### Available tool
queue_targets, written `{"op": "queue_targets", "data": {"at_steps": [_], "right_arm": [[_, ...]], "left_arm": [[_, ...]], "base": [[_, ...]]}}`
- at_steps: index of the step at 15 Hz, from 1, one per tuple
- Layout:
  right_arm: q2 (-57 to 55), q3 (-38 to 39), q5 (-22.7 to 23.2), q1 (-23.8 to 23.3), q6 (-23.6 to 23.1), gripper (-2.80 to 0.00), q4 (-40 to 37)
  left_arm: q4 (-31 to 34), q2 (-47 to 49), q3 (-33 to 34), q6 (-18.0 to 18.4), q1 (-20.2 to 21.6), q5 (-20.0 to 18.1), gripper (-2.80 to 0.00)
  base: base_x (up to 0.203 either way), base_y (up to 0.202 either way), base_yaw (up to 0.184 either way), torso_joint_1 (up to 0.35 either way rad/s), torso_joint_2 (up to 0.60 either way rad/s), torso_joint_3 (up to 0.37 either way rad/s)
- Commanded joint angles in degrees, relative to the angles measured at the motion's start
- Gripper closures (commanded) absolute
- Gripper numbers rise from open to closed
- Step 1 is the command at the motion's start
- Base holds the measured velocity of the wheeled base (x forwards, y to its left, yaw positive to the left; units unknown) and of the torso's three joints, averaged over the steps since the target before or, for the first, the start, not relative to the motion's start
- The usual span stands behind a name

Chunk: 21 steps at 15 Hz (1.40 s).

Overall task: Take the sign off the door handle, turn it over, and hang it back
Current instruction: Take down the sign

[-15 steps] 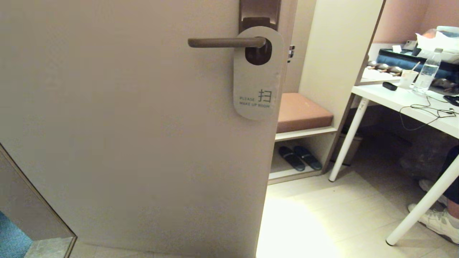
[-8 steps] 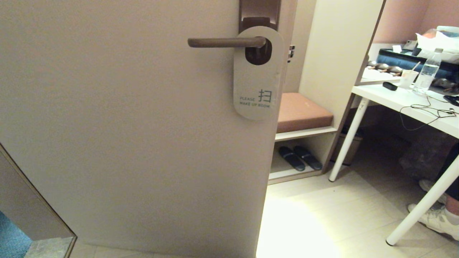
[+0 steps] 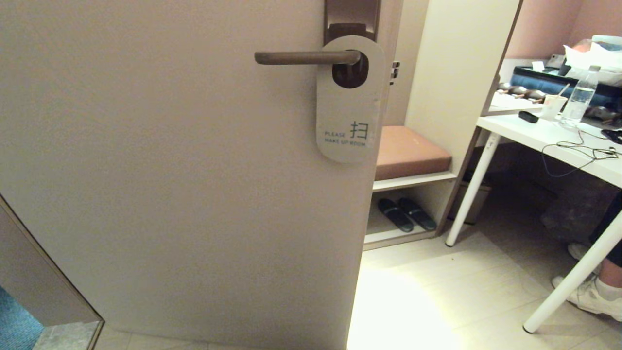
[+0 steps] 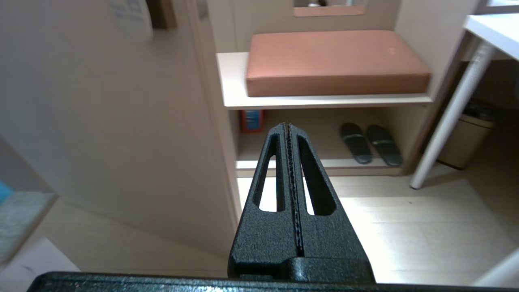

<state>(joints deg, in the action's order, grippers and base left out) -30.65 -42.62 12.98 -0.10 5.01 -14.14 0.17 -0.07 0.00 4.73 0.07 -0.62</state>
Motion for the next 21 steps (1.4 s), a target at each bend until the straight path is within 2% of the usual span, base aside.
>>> {"op": "queue_targets", "data": {"at_steps": [1, 6, 9, 13, 18, 21], "right_arm": [[-6.3, -3.7, 0.7, 0.0, 0.2, 0.00, -0.1], [-13.7, -8.4, 4.5, -0.1, 0.3, 0.00, 0.2], [-18.2, -11.8, 8.9, -0.3, 0.4, 0.00, 0.2], [-19.9, -12.2, 12.1, -0.3, 0.4, 0.00, 0.2], [-22.4, -13.0, 20.5, -0.3, 0.5, 0.00, 0.3], [-26.7, -14.6, 21.4, -0.3, 0.4, 0.00, 2.6]], "left_arm": [[0.0, 0.1, 0.0, 0.0, 0.0, 0.0, 0.00], [0.0, 0.1, 0.0, 0.0, 0.0, 0.0, 0.00], [0.0, 0.1, 0.0, 0.0, 0.0, 0.0, 0.00], [0.0, 0.1, 0.0, 0.0, 0.0, 0.0, 0.00], [0.0, 0.1, 0.0, 0.0, 0.0, 0.0, 0.00], [0.0, 0.1, 0.0, 0.0, 0.0, 0.0, 0.00]], "base": [[0.000, 0.000, 0.000, 0.000, 0.00, 0.000], [0.000, 0.000, 0.000, 0.000, 0.00, 0.000], [0.000, 0.000, 0.000, 0.000, 0.00, 0.000], [0.000, 0.000, 0.000, 0.000, 0.00, 0.000], [0.000, 0.000, 0.000, 0.000, 0.00, 0.000], [0.000, 0.000, 0.000, 0.000, 0.00, 0.000]]}}
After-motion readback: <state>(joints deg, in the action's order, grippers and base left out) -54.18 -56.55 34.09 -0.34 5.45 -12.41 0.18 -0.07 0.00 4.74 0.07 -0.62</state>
